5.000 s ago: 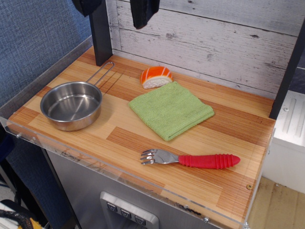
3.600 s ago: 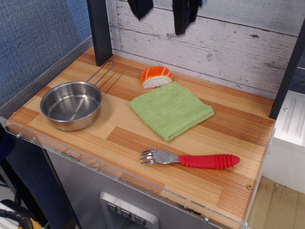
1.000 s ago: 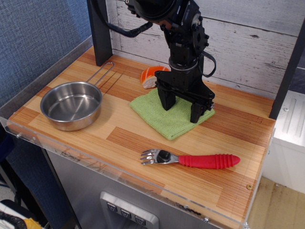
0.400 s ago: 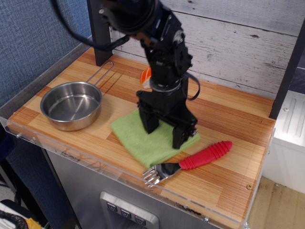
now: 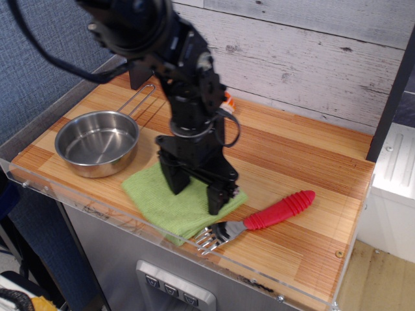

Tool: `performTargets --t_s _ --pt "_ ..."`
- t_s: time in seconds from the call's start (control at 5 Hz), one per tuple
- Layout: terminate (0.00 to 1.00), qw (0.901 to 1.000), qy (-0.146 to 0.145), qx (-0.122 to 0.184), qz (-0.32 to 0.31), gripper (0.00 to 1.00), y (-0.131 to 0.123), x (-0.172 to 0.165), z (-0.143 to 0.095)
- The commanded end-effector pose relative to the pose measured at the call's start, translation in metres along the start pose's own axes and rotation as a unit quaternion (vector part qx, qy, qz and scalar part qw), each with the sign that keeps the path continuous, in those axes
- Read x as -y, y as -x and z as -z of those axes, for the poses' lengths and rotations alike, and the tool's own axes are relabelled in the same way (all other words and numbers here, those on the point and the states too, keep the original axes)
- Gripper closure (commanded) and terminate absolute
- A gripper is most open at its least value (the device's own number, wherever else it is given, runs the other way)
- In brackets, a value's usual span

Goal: Place the green towel to the left of the red fork.

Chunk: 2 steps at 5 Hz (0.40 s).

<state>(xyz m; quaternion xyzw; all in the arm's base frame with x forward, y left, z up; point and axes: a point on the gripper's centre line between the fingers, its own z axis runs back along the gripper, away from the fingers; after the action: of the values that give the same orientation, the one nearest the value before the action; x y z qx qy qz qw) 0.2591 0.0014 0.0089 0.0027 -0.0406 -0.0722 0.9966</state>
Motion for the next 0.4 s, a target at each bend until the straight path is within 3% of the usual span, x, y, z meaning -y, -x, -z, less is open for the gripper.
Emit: performTargets --t_s 0.0,0.2 --pt "0.00 0.9992 -0.017 0.019 -0.029 0.00 0.0003 -0.0230 -0.0101" --pt "0.00 0.9993 -0.020 0.019 -0.025 0.00 -0.0029 -0.0273 -0.0099"
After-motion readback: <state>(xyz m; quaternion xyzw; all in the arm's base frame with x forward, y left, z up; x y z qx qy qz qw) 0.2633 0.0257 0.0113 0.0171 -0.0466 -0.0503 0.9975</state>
